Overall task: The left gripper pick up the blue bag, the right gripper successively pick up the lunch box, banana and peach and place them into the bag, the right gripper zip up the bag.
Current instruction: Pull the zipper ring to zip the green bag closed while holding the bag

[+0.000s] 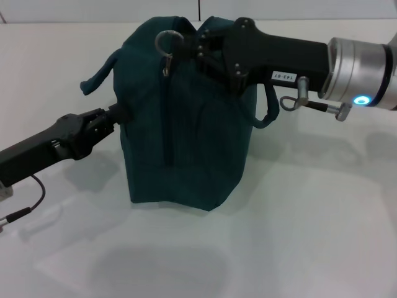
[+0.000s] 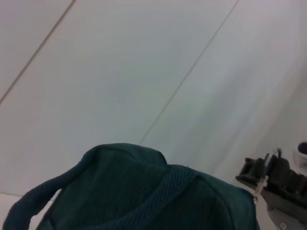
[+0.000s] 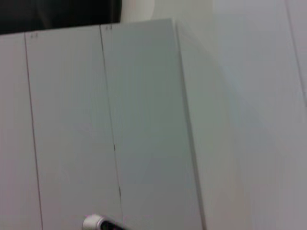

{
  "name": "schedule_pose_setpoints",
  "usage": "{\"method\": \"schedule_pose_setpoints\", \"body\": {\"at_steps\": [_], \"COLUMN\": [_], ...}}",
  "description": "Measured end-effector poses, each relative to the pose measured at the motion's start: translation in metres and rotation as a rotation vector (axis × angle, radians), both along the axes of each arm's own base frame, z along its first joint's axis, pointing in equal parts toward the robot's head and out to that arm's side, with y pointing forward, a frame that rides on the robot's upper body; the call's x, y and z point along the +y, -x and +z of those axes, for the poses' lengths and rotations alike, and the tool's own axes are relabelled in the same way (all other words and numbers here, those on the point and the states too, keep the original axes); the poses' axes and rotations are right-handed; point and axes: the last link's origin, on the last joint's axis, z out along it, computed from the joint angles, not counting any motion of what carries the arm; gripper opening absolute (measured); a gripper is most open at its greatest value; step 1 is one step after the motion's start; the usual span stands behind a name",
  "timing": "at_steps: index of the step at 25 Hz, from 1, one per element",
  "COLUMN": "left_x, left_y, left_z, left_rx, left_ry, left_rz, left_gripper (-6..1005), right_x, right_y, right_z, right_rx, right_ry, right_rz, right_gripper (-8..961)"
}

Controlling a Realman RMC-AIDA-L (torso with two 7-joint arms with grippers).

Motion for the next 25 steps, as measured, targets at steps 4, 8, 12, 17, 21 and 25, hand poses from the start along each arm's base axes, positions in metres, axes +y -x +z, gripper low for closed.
{"method": "schedule_pose_setpoints", "body": {"at_steps": [4, 8, 12, 17, 21, 25], "left_x": [-0.001, -0.006, -0.012, -0.016, -0.015, -0.015], "left_y": [-0.002, -0.004, -0.007, -0.007, -0.007, -0.008], "left_z": [-0.001, 0.0, -0.002, -0.007, -0.009, -0.011], "left_rx": [0.002, 0.004, 0.007, 0.025, 0.033, 0.041], "left_ry": [0.01, -0.002, -0.005, 0.021, 0.03, 0.041], "left_rz": [-0.015, -0.067, -0.118, -0.136, -0.136, -0.143], "left_gripper": [40, 40, 39, 40, 38, 36], "right_x": [0.002, 0.006, 0.01, 0.011, 0.01, 0.011], "right_y": [-0.003, -0.01, -0.018, -0.019, -0.018, -0.018], "right_z": [0.002, 0.002, 0.003, 0.005, 0.008, 0.01], "right_rx": [0.011, 0.022, 0.038, 0.06, 0.074, 0.083], "right_ry": [0.018, 0.047, 0.077, 0.084, 0.091, 0.087], "right_rz": [-0.036, -0.099, -0.168, -0.192, -0.181, -0.18], "right_gripper": [58, 58, 59, 60, 61, 62]}}
